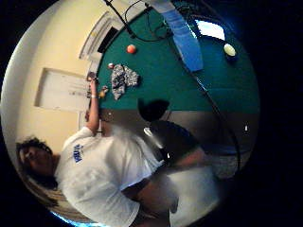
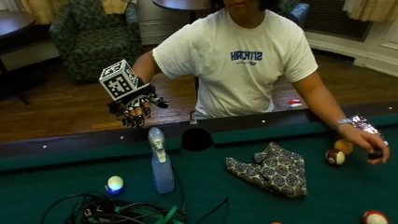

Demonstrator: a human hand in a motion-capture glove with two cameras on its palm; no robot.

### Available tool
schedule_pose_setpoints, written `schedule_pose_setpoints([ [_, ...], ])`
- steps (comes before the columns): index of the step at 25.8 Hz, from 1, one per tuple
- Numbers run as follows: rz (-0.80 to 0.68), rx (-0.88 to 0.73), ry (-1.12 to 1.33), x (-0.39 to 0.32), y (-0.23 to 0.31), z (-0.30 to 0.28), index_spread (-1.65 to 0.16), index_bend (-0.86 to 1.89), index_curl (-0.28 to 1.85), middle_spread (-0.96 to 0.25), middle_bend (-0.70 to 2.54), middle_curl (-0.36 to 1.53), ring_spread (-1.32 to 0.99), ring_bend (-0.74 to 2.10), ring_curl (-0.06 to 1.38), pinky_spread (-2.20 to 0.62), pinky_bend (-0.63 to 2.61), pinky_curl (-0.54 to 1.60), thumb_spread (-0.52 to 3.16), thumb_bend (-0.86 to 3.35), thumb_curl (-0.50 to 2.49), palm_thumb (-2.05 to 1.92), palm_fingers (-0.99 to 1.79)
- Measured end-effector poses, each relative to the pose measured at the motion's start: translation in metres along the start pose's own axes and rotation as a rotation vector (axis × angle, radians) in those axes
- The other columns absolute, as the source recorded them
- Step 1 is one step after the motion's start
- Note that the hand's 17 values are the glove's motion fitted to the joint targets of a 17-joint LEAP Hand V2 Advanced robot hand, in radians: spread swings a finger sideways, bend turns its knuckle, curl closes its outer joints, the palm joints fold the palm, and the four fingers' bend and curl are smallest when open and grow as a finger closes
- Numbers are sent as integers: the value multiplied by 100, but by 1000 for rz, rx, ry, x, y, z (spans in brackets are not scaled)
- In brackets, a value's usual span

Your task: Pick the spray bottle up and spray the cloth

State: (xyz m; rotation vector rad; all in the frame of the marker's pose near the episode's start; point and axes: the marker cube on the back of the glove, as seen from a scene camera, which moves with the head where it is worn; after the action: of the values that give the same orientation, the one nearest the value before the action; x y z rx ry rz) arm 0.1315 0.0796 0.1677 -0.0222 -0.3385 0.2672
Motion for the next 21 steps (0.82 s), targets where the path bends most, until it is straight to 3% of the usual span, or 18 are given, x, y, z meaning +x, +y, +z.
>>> schedule_pose_setpoints([
  [11, 25, 4, -567, 4, -9, 11, -42, 13, 21, -11, 23, 31, -10, 39, 27, 22, 40, 32, 100, -2, 29, 47, 30],
  [21, 118, 37, -684, 17, -30, 34, -41, 12, 20, -11, 23, 32, -10, 41, 28, 22, 40, 33, 100, 0, 31, 55, 36],
])
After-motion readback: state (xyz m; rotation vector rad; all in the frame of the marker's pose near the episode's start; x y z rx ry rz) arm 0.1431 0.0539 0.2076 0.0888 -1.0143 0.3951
